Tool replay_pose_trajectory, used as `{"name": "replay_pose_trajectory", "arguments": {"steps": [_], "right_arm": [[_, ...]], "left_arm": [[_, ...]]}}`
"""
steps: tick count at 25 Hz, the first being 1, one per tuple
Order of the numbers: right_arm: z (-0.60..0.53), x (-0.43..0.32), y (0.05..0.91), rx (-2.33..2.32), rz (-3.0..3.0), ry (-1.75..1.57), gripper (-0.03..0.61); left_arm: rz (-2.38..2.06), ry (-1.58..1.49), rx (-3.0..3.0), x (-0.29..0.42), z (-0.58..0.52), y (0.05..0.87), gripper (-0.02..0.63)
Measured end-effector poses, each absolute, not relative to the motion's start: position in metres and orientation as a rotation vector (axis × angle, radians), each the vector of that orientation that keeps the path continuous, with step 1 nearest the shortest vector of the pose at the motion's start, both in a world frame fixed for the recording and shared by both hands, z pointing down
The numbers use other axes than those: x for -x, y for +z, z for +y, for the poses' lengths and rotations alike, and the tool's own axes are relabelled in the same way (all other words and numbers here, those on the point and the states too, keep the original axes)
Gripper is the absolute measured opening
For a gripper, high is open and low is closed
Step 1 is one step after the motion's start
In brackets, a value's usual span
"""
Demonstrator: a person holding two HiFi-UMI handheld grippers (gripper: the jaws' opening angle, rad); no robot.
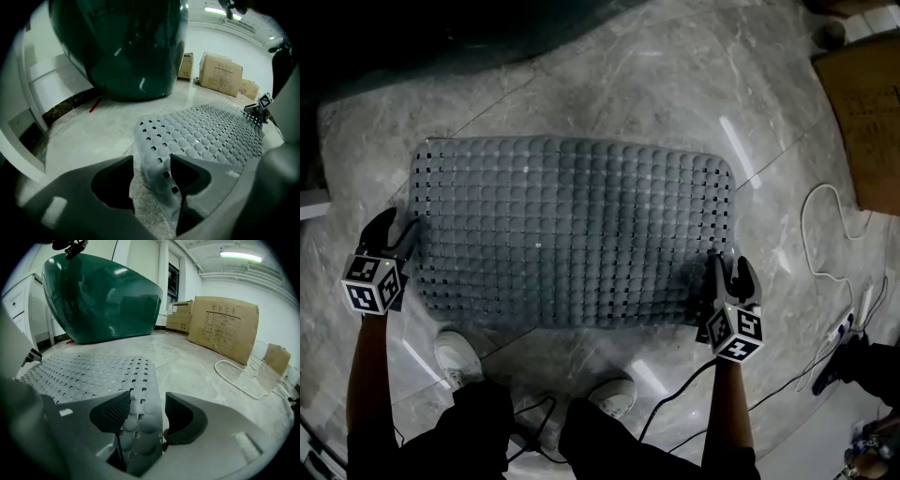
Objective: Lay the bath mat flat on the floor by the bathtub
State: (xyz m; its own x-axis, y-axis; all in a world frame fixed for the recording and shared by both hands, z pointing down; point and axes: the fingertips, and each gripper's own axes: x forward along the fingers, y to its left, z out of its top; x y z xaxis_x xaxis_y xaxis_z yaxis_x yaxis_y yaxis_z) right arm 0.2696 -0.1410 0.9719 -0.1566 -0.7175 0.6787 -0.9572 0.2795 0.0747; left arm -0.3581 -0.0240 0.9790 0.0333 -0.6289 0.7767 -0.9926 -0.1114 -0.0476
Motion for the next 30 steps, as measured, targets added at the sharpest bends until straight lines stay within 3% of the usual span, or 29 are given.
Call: {"name": "replay_pose_trajectory", "arguments": {"steps": [8,13,16,19,21,30], "right_arm": [[-0.147,-0.266,0.957,-1.511,-1.963,0.395,0.213],[-0.148,-0.255,0.949,-1.517,-2.014,0.422,0.092],[-0.153,-0.246,0.937,-1.538,-2.046,0.427,0.055],[-0.150,-0.231,0.930,-1.521,-2.077,0.446,0.047],[-0.148,-0.222,0.931,-1.507,-2.071,0.441,0.028],[-0.141,-0.172,0.902,-1.390,-2.130,0.481,0.026]], "left_arm": [[-1.661,0.886,-1.884,0.337,-0.052,0.964,0.222],[-1.639,0.889,-1.911,0.333,-0.054,0.971,0.158],[-1.643,0.873,-1.931,0.328,-0.059,0.963,0.139],[-1.647,0.859,-1.940,0.324,-0.057,0.957,0.097],[-1.651,0.847,-1.936,0.324,-0.056,0.955,0.010],[-1.667,0.753,-1.890,0.308,-0.061,0.927,0.002]]}}
